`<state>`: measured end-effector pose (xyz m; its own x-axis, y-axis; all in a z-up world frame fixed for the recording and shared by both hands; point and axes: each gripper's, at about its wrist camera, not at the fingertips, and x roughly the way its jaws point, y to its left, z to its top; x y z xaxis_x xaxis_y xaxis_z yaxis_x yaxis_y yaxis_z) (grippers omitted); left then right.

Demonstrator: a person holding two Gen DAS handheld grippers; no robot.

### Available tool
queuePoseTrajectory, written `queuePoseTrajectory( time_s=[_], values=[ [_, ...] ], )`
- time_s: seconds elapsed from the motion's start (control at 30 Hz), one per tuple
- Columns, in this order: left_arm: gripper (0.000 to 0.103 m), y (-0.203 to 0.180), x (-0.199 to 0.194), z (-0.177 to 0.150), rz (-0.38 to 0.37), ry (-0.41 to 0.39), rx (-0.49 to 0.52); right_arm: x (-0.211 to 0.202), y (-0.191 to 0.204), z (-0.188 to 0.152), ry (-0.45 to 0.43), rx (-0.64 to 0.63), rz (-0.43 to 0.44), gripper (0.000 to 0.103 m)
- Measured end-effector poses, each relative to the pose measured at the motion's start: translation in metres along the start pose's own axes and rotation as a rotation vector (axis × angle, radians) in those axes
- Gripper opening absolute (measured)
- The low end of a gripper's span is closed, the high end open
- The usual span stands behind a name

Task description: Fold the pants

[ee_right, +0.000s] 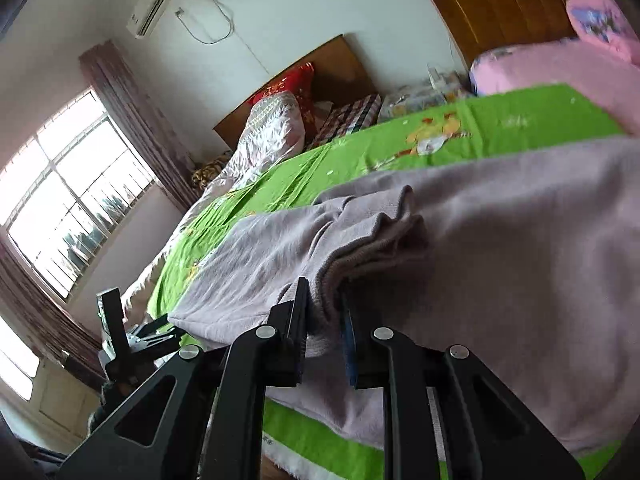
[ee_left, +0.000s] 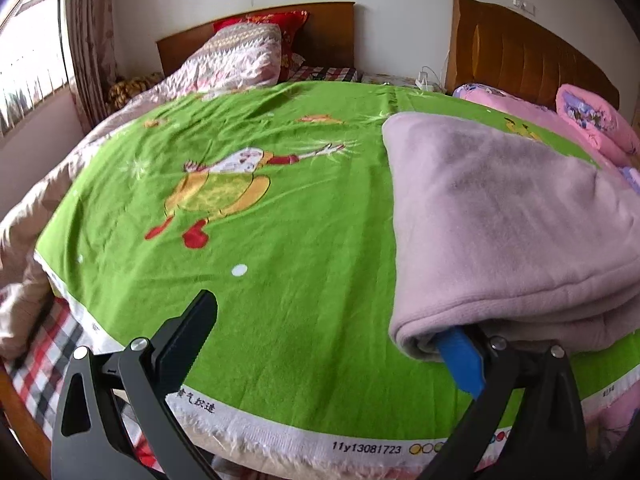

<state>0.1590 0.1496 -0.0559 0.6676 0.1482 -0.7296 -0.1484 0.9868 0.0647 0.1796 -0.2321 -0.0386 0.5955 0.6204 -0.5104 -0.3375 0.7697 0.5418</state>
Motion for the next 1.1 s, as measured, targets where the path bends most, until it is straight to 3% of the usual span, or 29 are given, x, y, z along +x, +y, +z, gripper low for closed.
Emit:
queuePoseTrajectory(
  time_s=[0.2,0.27,0.33,0.37,0.4,0.47,0.53,0.57,0.63,0.7,0.77,0.9,0.93,1.0,1.03,1.1],
  values=[
    [0.102,0.001,0.007,-0.004,-0.005,0.027,-0.007,0.035,-0.035,-0.028,0.14,0.056,-0.059,0.018],
    [0.102,0.003,0.006,-0.005,-0.014,0.037,-0.013,0.034,-0.031,-0.029,0.131,0.021,-0.079,0.023],
    [0.102,0.002,0.001,-0.006,-0.01,0.047,0.023,0.03,-0.026,-0.026,0.143,-0.007,-0.107,0.043],
    [0.102,0.001,-0.003,-0.008,-0.007,0.052,0.053,0.025,-0.021,-0.024,0.141,-0.036,-0.12,0.074],
    [0.102,0.002,-0.006,-0.009,-0.003,0.058,0.073,0.018,-0.017,-0.022,0.125,-0.065,-0.151,0.089],
    [0.102,0.005,-0.021,-0.011,0.032,0.083,0.11,0.0,-0.01,-0.02,0.07,-0.131,-0.215,0.086],
    [0.101,0.01,-0.047,-0.008,0.093,0.039,0.11,-0.015,-0.004,-0.017,0.03,-0.171,-0.257,0.081],
    [0.101,0.011,-0.059,-0.003,0.071,0.009,0.092,-0.022,0.002,-0.014,-0.002,-0.198,-0.275,0.077],
    [0.101,0.004,-0.089,0.016,-0.055,-0.095,0.031,-0.025,0.014,-0.01,-0.039,-0.256,-0.272,0.071],
    [0.101,-0.019,-0.1,0.031,-0.188,-0.156,0.041,-0.016,0.035,-0.008,-0.048,-0.318,-0.244,0.067],
    [0.101,-0.05,-0.09,0.043,-0.261,-0.155,0.085,0.004,0.053,-0.011,-0.017,-0.38,-0.223,0.065],
    [0.101,-0.1,-0.036,0.042,-0.278,-0.058,0.178,0.04,0.071,-0.028,0.079,-0.46,-0.23,0.065],
    [0.101,-0.105,-0.026,0.037,-0.277,-0.034,0.188,0.044,0.07,-0.032,0.097,-0.467,-0.239,0.065],
    [0.101,-0.111,-0.002,0.015,-0.206,0.037,0.238,0.057,0.057,-0.047,0.169,-0.487,-0.301,0.062],
    [0.101,-0.11,0.003,0.008,-0.208,0.042,0.253,0.06,0.047,-0.054,0.197,-0.488,-0.3,0.062],
    [0.101,-0.102,0.001,0.001,-0.251,0.011,0.243,0.055,0.041,-0.06,0.165,-0.501,-0.259,0.062]
  ],
)
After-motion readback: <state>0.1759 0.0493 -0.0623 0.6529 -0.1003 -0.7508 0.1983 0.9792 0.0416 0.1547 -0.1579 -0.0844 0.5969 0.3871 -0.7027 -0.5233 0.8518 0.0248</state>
